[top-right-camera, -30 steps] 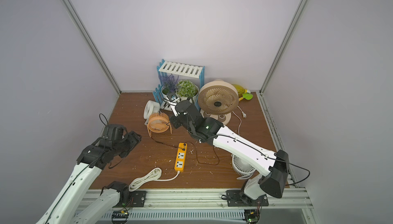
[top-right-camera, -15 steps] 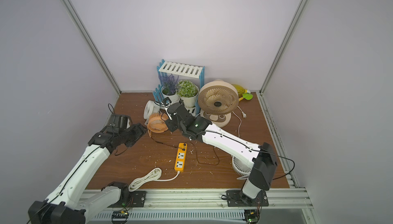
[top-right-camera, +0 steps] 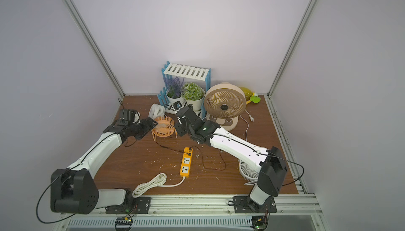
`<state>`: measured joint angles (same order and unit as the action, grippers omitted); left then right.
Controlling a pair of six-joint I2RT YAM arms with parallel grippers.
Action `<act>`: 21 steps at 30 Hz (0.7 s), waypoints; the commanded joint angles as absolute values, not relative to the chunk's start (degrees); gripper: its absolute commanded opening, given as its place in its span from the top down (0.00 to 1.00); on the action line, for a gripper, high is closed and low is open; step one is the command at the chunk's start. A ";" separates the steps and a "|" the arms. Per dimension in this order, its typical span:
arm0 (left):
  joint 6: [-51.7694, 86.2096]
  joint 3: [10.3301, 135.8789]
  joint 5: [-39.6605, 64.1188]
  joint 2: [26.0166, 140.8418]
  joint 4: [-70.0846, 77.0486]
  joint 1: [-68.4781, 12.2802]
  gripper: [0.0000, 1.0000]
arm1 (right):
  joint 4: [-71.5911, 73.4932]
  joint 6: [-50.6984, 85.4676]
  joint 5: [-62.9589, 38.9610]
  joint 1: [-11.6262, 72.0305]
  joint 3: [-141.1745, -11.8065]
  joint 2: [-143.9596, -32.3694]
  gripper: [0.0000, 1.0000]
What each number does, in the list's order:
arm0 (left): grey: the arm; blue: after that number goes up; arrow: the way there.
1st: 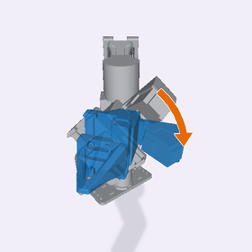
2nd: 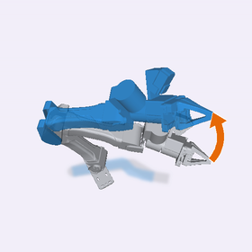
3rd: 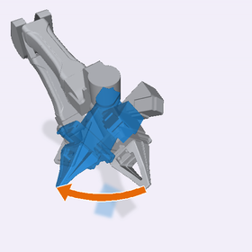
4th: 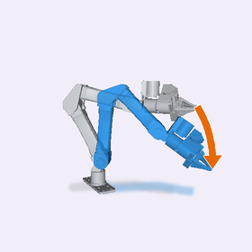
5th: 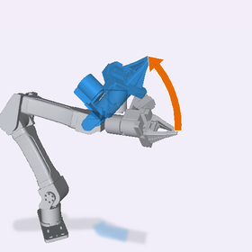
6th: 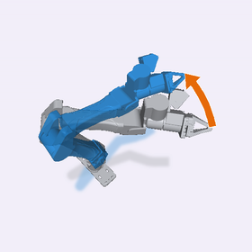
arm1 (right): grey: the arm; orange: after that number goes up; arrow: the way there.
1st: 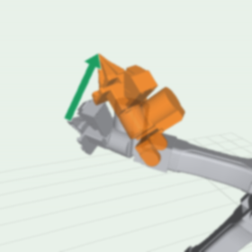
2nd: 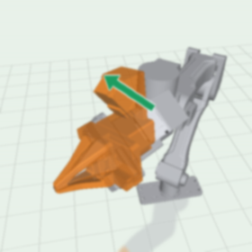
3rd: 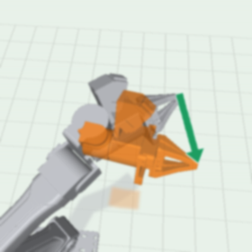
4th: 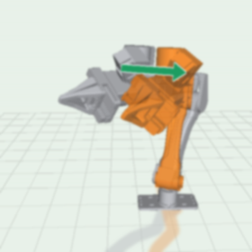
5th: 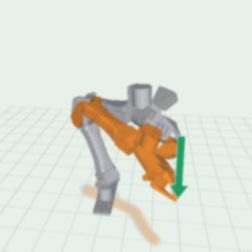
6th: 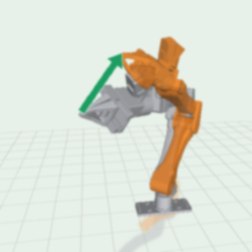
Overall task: Unplug the desk fan from the power strip
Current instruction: Move the fan to the center of the board.
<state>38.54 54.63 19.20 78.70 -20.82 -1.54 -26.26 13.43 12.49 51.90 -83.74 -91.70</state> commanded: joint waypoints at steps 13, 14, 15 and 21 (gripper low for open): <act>39.78 53.27 26.29 84.39 -10.44 -1.73 0.12 | -26.83 15.34 12.74 51.44 -82.04 -88.38 1.00; 40.28 52.66 26.40 83.98 -9.50 -2.07 0.12 | -26.78 15.44 12.75 51.42 -81.82 -88.27 1.00; 40.75 52.04 26.47 83.75 -8.75 -2.46 0.12 | -26.62 15.65 12.78 51.46 -81.56 -88.20 1.00; 43.14 50.69 26.72 84.21 -5.37 -5.37 0.16 | -26.12 16.58 12.98 51.11 -80.69 -88.36 1.00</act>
<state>41.67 51.79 26.46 83.83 -7.14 -3.40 -26.28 15.42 12.58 51.57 -81.08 -90.15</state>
